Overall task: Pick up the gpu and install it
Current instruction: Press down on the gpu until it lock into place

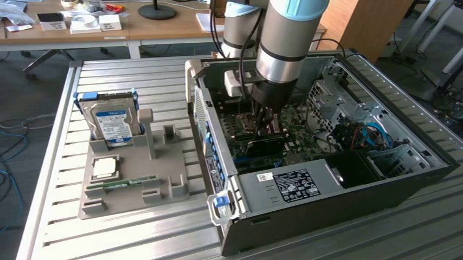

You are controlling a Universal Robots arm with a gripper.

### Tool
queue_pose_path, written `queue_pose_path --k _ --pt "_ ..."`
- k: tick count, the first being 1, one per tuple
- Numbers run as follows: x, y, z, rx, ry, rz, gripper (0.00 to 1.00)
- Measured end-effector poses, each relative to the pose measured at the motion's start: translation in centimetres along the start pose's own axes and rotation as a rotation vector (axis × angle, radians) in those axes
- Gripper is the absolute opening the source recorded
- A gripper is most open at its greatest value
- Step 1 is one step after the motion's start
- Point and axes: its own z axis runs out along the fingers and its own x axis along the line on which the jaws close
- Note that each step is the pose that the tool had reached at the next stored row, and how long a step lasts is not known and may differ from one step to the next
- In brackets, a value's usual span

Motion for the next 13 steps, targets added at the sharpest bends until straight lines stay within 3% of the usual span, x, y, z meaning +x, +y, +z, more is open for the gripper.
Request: queue_pose_path --k 13 --pt "0.01 0.01 0.24 -0.0001 0.0001 0.0 0.11"
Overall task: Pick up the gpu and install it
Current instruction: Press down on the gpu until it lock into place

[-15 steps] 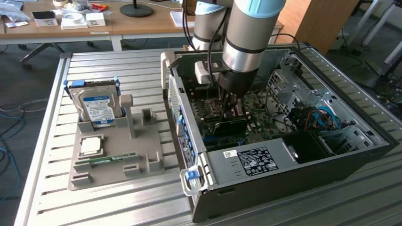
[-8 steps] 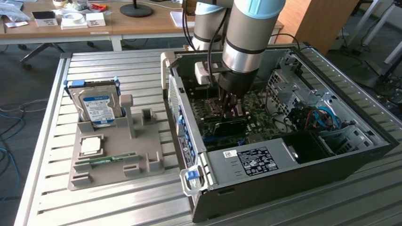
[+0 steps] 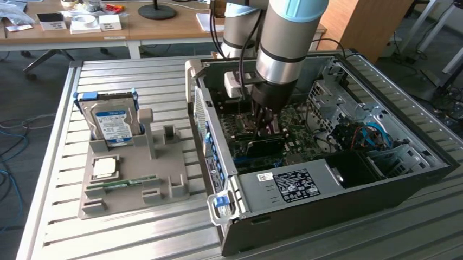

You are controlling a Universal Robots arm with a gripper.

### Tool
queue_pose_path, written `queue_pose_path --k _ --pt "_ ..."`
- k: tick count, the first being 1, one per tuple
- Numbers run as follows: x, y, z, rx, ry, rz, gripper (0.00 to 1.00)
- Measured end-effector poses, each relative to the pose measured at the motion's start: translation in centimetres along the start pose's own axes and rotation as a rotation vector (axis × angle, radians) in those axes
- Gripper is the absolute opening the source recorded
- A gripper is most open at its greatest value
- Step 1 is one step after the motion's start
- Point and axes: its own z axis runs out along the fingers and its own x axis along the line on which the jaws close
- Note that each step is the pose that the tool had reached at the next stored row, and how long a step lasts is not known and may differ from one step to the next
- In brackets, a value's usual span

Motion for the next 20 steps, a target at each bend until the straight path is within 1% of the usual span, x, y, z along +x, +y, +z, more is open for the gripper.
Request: queue_pose_path --k 16,18,20 --pt "0.0 0.05 0.07 0.0001 -0.0003 0.0 0.11" --pt "-0.02 0.05 -0.09 0.0008 -0.0019 0.0 0.11" --pt "-0.02 0.05 -0.49 0.0001 0.0 0.0 0.11"
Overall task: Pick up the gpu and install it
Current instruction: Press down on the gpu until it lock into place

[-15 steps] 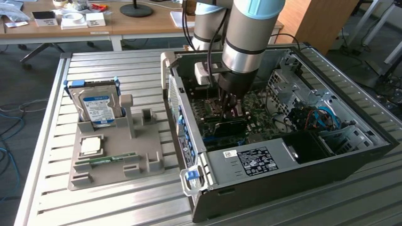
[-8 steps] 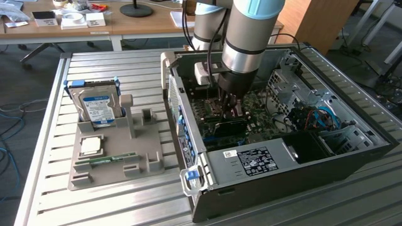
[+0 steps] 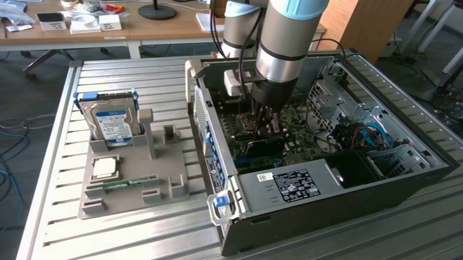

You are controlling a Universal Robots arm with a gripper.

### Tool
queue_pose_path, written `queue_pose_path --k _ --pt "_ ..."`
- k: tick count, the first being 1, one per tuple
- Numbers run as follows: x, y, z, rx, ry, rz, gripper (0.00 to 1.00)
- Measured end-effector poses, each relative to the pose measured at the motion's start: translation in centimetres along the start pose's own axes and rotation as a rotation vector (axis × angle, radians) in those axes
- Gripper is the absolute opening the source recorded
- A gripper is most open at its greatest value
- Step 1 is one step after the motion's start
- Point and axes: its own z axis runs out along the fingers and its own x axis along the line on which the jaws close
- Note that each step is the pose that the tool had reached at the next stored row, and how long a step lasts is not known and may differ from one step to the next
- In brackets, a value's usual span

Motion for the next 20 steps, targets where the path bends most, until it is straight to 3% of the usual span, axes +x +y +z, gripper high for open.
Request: queue_pose_path --k 20 --pt "-0.2 -0.1 -5.03 0.0001 -0.0001 0.0 0.11"
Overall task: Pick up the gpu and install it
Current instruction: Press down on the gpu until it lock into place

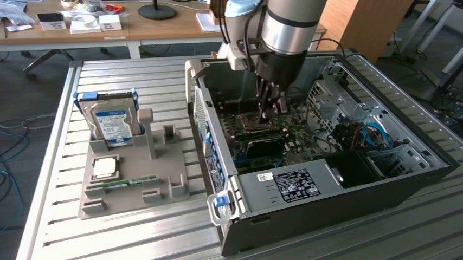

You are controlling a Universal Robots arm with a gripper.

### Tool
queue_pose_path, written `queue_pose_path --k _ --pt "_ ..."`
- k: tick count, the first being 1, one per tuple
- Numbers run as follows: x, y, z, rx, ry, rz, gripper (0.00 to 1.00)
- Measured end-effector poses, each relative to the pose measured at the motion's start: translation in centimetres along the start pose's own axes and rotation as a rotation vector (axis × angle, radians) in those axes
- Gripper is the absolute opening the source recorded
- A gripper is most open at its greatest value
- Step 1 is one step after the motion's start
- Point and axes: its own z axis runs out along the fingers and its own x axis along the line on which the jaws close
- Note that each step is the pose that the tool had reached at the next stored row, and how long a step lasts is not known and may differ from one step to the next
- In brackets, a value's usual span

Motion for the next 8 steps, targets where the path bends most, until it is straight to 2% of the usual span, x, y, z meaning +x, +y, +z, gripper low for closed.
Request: queue_pose_path --k 2,8 --pt "-0.02 -0.01 -0.38 0.0 0.0 0.0 0.11" --pt "-0.02 -0.01 -0.43 0.0 0.0 0.0 0.11"
